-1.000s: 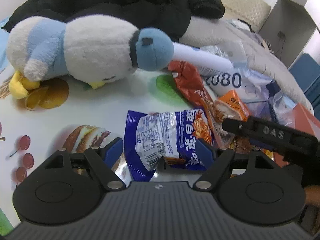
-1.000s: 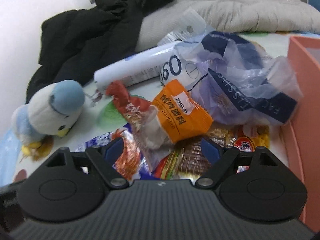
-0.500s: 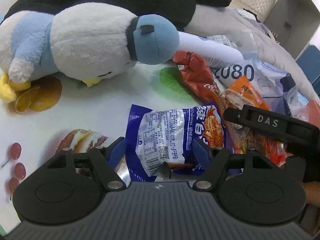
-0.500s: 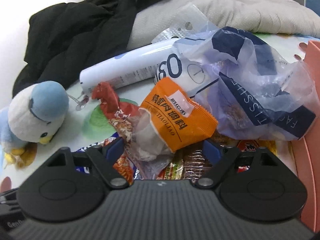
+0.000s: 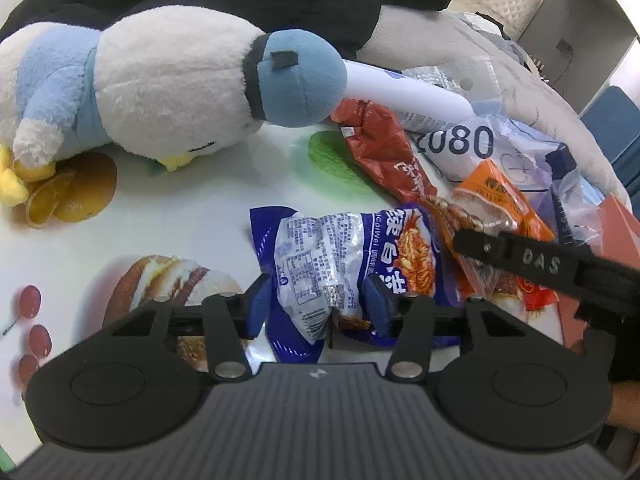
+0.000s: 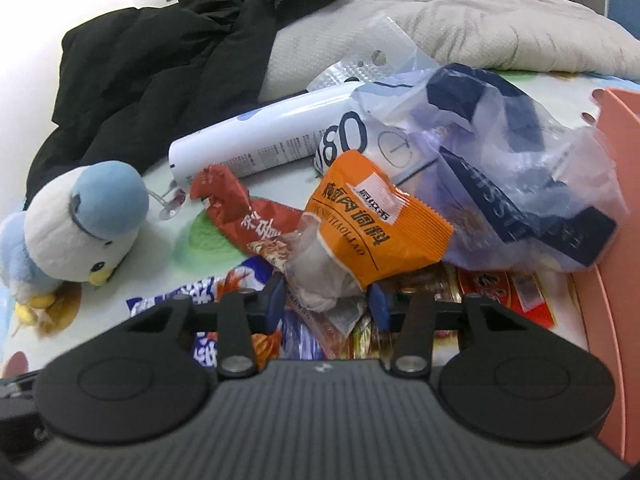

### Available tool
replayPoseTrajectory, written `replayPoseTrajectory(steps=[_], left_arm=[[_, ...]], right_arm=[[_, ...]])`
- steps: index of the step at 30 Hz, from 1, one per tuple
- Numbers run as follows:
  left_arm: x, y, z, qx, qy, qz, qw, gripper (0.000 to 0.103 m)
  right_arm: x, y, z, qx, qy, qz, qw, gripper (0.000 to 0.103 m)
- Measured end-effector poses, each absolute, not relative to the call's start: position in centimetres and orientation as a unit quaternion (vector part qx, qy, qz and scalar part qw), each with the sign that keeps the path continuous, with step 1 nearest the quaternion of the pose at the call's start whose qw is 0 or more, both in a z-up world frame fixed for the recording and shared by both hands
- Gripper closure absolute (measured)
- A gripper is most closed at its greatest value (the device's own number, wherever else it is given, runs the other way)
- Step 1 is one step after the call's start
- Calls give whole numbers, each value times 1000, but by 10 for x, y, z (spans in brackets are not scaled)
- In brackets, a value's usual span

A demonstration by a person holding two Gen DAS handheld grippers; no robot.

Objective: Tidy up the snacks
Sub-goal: 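Grasp the blue snack bag with the left tool while the right tool grasps the orange-label pack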

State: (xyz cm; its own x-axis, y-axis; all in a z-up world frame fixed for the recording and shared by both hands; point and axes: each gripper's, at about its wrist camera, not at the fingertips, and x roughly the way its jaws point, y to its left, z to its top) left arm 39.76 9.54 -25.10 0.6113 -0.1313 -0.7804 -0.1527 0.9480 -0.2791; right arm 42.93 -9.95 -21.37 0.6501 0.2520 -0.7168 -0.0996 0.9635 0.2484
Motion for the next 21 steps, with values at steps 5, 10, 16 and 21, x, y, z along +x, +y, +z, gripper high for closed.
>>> replayPoseTrajectory(steps=[5, 10, 16, 21], left_arm=[[387, 91, -243, -153, 445, 0, 882, 55], [372, 90, -246, -141, 433, -3, 890, 57], [348, 88, -253, -144, 407, -11, 902, 61], [315, 79, -249, -138, 409, -9, 902, 64]], right_arm=[[406, -107, -206, 88, 405, 89, 906, 57], [376, -115, -201, 82, 391, 84, 913, 57], [342, -119, -205, 66, 361, 83, 926, 57], [307, -128, -199, 62, 341, 71, 935, 57]])
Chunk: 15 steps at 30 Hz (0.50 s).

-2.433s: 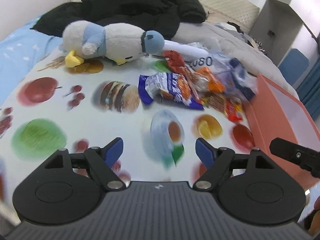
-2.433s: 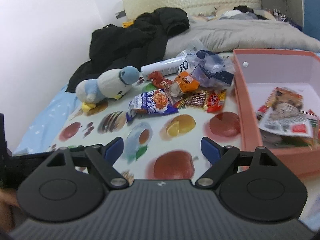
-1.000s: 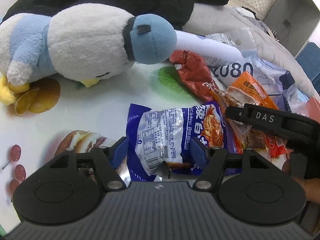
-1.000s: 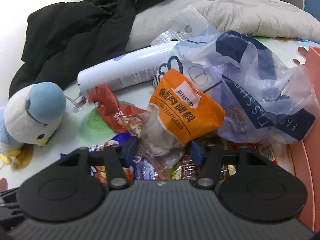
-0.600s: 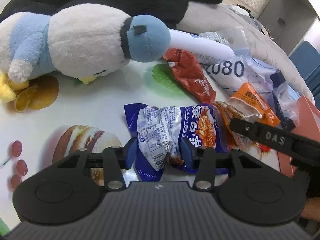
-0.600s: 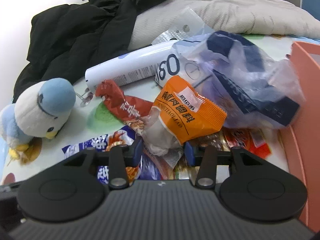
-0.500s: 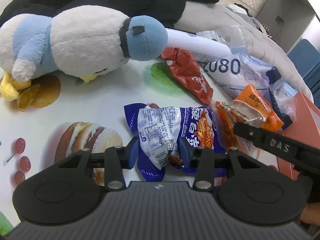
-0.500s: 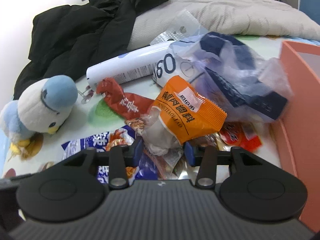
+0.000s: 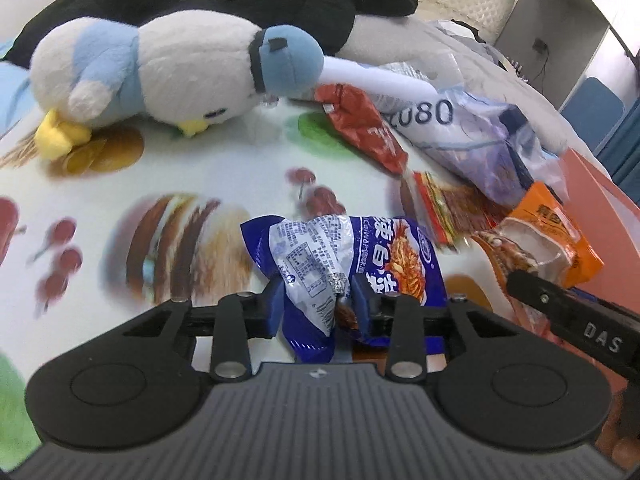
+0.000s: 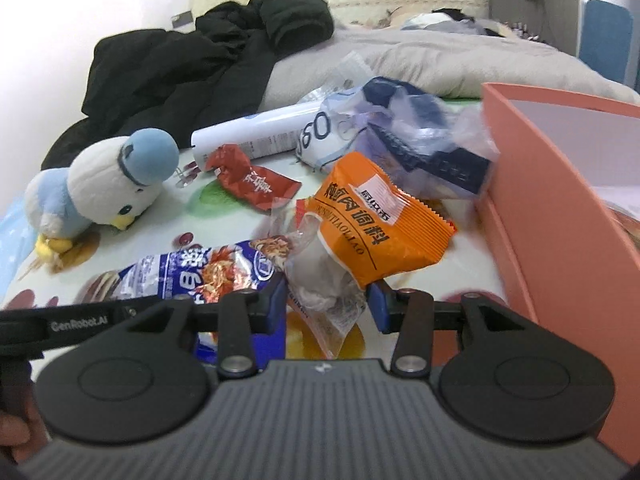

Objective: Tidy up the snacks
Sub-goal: 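Grasp the blue snack bag with the left tool while the right tool grasps the orange-label pack, then carry both held bags up and over the pink box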

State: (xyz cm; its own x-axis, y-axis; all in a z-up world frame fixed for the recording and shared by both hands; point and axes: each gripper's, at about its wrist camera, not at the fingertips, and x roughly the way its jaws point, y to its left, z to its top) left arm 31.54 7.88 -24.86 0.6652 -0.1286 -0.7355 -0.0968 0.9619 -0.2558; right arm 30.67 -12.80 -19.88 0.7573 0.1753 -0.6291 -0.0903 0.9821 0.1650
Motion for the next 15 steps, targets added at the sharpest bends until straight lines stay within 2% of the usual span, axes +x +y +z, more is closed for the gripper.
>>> replayPoseTrajectory(steps=[15], left_arm=[[244, 63, -217, -124, 410, -4, 903, 69]], right_arm=[[220, -153, -175, 73, 365, 63, 926, 57]])
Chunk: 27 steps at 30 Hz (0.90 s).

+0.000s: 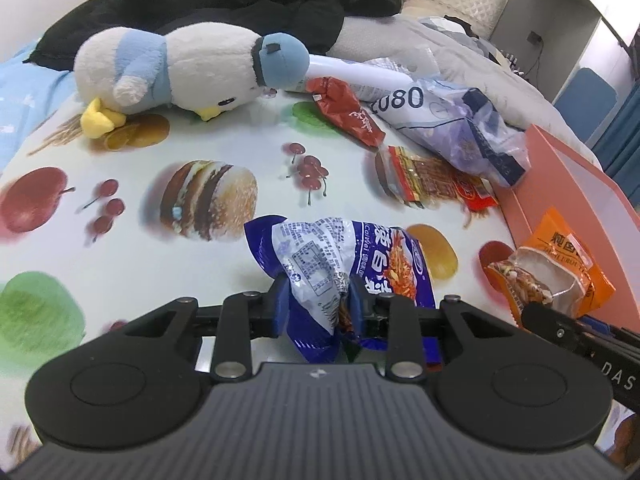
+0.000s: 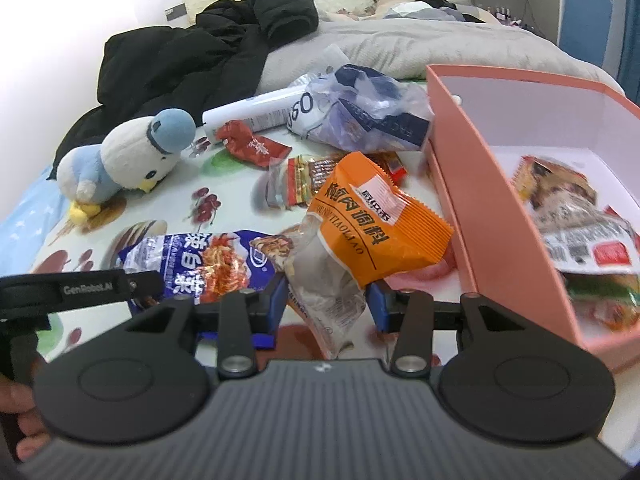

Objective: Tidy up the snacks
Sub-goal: 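Carry both held bags up and over the pink box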

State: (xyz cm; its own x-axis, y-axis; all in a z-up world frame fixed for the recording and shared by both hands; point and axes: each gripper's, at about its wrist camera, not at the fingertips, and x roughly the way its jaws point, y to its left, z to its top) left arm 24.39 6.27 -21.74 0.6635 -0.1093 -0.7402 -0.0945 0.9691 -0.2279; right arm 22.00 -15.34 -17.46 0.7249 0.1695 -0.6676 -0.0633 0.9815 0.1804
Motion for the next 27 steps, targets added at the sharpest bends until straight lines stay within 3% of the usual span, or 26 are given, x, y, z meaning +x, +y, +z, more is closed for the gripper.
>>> replayPoseTrajectory(steps=[27], left_arm=[[123, 25, -95, -143, 357, -39, 922, 69]], right_arm=[[95, -216, -78, 97, 309, 35, 945, 57]])
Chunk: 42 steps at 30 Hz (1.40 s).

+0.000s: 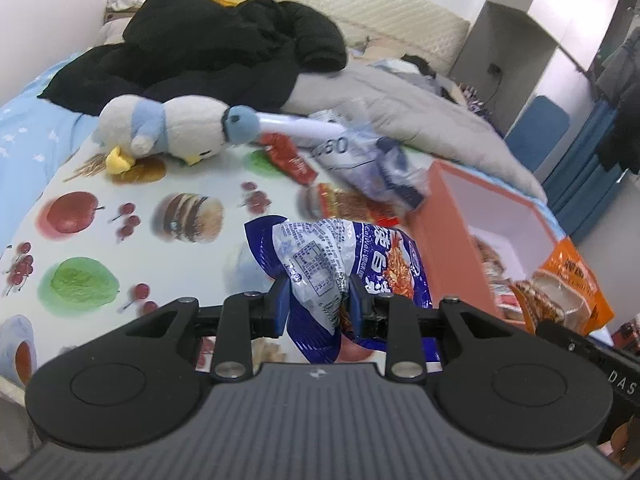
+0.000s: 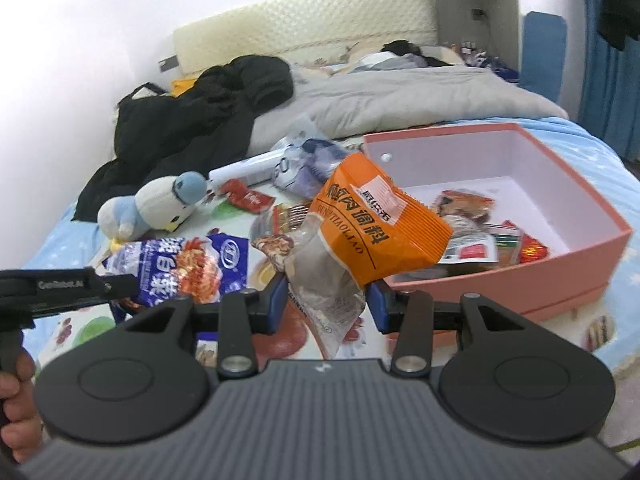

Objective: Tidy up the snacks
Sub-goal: 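Carry both held bags up and over the pink box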

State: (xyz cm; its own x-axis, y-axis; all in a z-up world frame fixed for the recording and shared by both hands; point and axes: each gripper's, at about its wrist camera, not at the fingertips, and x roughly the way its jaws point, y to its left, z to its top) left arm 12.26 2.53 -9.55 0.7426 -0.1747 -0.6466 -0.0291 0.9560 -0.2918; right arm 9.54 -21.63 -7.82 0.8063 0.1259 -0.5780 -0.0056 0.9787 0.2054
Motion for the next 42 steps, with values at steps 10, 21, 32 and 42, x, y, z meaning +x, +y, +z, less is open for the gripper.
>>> replayPoseTrajectory(steps=[10, 21, 32, 42], left_arm=[[103, -37, -67, -135, 343, -97, 924, 69], [127, -108, -53, -118, 354, -157, 914, 69], [214, -192, -55, -89, 371, -193, 904, 69], [306, -271, -102, -39, 417, -224, 880, 69]], right_arm=[[45, -269, -51, 117, 293, -9, 949, 57], [36, -325, -49, 137, 298, -63, 943, 58], [88, -383, -56, 155, 306, -86, 936, 59], [159, -437, -98, 171, 337, -106, 920, 63]])
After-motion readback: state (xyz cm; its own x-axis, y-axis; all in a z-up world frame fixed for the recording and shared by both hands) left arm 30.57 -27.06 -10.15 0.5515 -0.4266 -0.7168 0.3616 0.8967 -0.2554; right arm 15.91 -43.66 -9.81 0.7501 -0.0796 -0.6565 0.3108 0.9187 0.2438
